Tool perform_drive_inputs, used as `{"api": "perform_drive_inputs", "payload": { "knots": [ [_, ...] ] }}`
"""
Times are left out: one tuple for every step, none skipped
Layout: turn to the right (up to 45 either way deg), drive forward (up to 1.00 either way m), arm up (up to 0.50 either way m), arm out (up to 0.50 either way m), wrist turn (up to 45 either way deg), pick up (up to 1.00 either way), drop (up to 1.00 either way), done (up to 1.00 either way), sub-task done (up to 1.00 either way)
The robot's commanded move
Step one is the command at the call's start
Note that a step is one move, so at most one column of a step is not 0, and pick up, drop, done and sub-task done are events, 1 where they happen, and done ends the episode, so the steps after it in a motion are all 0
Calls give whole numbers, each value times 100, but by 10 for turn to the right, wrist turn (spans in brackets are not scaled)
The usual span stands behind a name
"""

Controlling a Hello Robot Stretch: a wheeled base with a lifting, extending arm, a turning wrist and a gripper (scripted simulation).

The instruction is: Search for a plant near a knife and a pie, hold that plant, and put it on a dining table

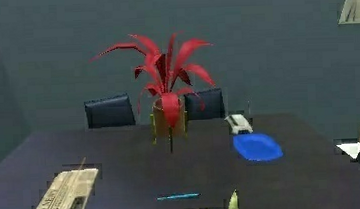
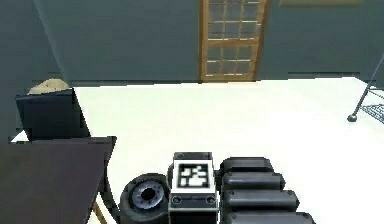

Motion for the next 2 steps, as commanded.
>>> {"api": "perform_drive_inputs", "payload": {
  "knots": [
    [-450, 0, 0, 0, 0, 0, 0, 0, 0],
    [-390, 0, 0, 0, 0, 0, 0, 0, 0]
  ]
}}
